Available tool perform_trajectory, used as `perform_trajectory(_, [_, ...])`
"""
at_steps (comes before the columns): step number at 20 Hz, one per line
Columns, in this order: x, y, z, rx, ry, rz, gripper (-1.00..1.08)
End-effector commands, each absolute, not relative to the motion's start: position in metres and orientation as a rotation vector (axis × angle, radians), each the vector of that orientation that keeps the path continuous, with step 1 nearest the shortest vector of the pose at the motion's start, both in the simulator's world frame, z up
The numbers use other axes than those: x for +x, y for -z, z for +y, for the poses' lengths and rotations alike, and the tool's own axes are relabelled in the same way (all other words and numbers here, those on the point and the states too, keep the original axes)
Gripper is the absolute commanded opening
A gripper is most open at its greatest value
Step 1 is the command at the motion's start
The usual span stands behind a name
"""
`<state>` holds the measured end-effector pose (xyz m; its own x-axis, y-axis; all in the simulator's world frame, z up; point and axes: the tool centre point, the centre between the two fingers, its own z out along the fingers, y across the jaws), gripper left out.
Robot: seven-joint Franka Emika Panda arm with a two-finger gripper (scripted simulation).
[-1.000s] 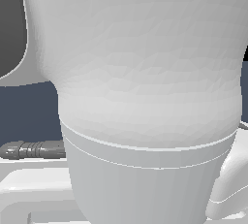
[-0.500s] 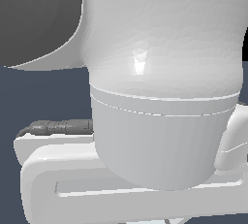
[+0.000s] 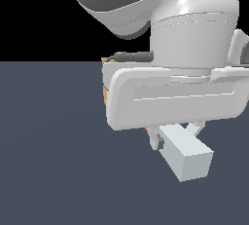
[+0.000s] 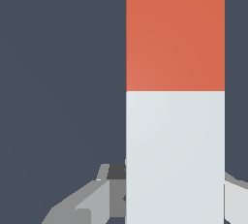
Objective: Insert the peg into the horizontal hole in a box.
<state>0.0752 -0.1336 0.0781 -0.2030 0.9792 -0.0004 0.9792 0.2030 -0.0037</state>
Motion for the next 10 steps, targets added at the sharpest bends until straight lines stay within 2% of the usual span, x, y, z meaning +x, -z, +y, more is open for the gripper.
perform_trajectory(1, [0.09,-0.095,-0.108,-1.932,-0.002,-2.479,-1.0])
perform_trajectory(10, [0.116,-0.126,-0.053,-1.822,-0.001,-2.56,-1.0])
